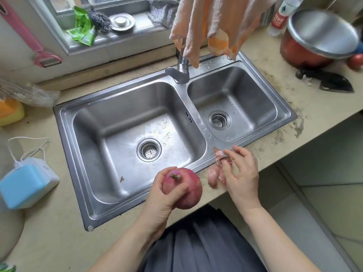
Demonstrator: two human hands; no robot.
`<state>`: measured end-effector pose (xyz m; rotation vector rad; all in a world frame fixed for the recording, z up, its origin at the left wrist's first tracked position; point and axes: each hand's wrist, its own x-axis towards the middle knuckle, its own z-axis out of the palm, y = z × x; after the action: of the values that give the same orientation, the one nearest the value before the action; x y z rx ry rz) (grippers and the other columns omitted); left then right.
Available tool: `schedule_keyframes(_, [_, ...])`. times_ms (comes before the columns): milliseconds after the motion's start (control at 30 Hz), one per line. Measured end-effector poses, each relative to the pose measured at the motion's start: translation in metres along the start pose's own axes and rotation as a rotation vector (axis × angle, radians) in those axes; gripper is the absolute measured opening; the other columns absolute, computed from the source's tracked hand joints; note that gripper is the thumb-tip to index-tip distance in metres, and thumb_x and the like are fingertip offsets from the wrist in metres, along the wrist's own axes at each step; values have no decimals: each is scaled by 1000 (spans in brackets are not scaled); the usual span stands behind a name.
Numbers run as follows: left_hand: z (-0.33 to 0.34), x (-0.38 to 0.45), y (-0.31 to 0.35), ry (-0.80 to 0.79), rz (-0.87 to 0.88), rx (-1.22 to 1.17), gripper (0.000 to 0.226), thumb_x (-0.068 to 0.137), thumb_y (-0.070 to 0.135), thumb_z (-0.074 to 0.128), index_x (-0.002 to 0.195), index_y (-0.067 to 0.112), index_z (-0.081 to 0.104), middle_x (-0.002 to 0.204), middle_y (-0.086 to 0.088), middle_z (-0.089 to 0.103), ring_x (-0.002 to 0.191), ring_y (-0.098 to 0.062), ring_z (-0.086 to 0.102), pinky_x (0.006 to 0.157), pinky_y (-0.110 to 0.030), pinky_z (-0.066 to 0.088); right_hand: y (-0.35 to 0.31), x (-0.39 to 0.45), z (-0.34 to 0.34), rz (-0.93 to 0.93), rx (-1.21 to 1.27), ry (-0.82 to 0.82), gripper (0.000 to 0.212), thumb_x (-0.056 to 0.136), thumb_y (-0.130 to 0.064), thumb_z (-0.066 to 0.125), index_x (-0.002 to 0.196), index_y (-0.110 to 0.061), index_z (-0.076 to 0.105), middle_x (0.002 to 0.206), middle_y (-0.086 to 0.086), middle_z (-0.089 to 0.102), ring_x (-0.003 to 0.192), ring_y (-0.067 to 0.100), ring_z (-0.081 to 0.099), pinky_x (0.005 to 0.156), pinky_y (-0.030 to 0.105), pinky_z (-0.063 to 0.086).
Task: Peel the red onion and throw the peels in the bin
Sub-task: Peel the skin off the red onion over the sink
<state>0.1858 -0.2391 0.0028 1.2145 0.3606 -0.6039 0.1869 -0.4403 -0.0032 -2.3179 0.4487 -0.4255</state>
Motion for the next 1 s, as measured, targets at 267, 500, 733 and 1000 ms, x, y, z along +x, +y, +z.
schedule_keyframes(267, [13,5,8,-153,53,68,96,47,55,86,126,13,52,129,-15,61,122,-27,57,100,-40,49,-49,-13,-26,19,601,-778,30,88,-16,59,113,-30,69,135,-7,54,132,6,44,107,15,34])
schedule_keyframes(500, [29,5,15,-307,-286,-120,70,87,54,42,136,4,44,134,-27,55,125,-41,50,108,-61,35,-26,-7,-29,55,698,-730,20,82,-6,65,95,-17,75,127,0,62,123,16,55,106,28,41])
schedule_keyframes(733, [45,10,7,-121,-64,30,69,65,40,81,123,13,54,102,-16,67,95,-24,65,92,-46,53,-27,-1,-36,149,492,-416,23,75,0,76,83,-21,78,92,0,72,84,5,67,71,10,50])
schedule_keyframes(1000, [56,15,-8,52,144,214,50,65,28,79,109,26,55,92,18,72,81,3,67,71,-10,50,-29,13,-48,300,251,-534,13,69,-15,77,72,-27,74,70,-14,74,60,3,69,64,22,56])
